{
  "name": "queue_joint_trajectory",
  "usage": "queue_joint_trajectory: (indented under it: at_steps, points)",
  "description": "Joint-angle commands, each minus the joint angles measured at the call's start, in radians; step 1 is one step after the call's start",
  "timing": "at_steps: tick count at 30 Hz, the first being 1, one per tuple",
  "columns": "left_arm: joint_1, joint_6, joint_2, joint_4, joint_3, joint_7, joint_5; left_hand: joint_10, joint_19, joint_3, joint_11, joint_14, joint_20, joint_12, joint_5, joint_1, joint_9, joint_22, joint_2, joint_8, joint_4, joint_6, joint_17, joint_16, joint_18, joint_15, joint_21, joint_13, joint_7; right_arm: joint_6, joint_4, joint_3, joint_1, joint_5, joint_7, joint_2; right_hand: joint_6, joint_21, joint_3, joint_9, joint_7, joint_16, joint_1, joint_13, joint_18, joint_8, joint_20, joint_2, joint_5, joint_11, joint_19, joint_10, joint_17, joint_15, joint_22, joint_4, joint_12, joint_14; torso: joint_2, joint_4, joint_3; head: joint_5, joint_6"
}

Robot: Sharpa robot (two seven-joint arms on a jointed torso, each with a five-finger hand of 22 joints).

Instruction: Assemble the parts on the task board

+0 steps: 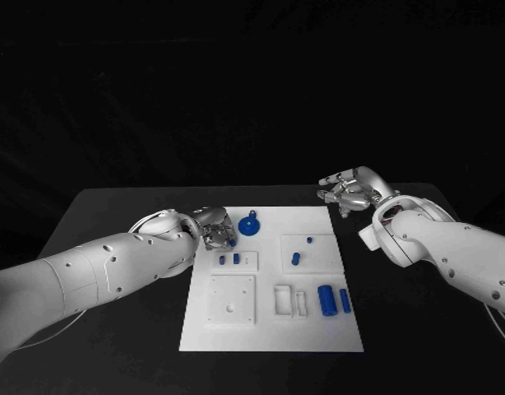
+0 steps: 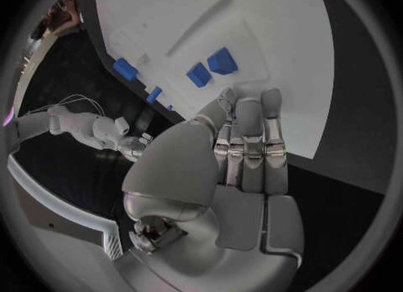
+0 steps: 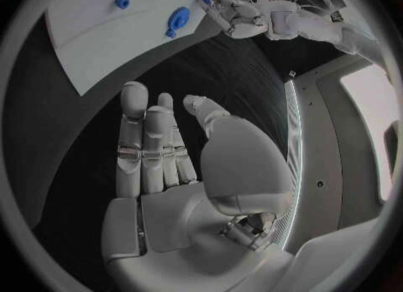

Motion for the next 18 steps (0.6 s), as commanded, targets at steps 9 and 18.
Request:
queue_joint_trajectory:
  at_steps: [9, 18]
  points:
    - [0.0, -0.016, -0.002, 0.004, -0.001, 0.007, -0.006, -0.033, -0.016, 0.021, 0.006, -0.019, 0.006, -0.002, -0.002, -0.007, -0.001, 0.02, -0.024, -0.003, -0.003, -0.045, -0.007, 0.008, 0.024, 0.008, 0.005, 0.001, -0.014, 0.003, 0.002, 0.0, 0.0, -0.003, 0.006, 0.0, 0.004, 0.003, 0.005, 0.002, 0.004, 0.002, -0.002, -0.001, 0.013, -0.001, -0.004, -0.005, 0.001, 0.001, 0.037, 0.005, -0.001, -0.001, -0.001, -0.003, 0.003, -0.002, 0.0, -0.0006, -0.0007, -0.001, 0.001]
    - [0.0, -0.03, -0.005, 0.004, -0.001, 0.01, -0.004, -0.051, -0.02, 0.034, 0.013, -0.026, 0.012, -0.003, -0.001, -0.006, -0.001, 0.02, -0.033, -0.003, 0.001, -0.059, -0.012, 0.013, 0.03, 0.013, 0.005, 0.001, -0.019, 0.004, 0.001, 0.0, 0.0, -0.003, 0.006, 0.0, 0.004, 0.003, 0.005, 0.002, 0.004, 0.002, -0.002, -0.001, 0.013, -0.001, -0.004, -0.005, 0.001, 0.001, 0.037, 0.005, -0.001, -0.001, -0.001, -0.003, 0.003, -0.002, 0.0, -0.0005, -0.0002, 0.0, 0.001]
